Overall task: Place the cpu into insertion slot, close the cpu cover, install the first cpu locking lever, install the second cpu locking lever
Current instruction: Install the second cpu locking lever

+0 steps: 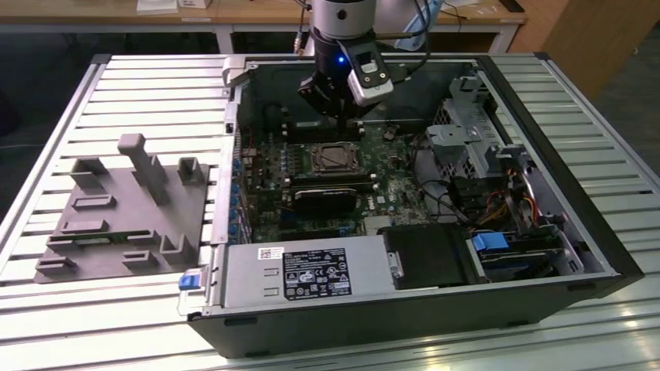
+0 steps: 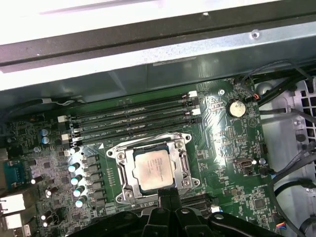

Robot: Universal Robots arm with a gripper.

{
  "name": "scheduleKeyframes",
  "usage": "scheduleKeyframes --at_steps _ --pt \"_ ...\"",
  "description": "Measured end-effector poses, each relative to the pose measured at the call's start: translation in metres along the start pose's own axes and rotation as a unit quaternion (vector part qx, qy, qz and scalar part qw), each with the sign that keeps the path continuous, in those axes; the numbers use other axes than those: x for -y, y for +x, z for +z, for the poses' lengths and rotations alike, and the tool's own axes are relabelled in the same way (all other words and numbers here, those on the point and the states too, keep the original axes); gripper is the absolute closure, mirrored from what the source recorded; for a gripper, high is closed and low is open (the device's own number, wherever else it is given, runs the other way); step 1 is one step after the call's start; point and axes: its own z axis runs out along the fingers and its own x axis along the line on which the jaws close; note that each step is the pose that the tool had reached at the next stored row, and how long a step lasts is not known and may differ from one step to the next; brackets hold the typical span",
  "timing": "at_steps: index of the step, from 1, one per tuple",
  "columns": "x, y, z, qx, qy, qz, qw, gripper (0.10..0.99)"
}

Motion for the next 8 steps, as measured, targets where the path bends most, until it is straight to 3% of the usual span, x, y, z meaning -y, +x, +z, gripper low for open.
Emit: scheduleKeyframes --at_steps 8 --pt "0.0023 -0.0004 0.0010 0.0000 0.0001 0.000 1.0000 0.980"
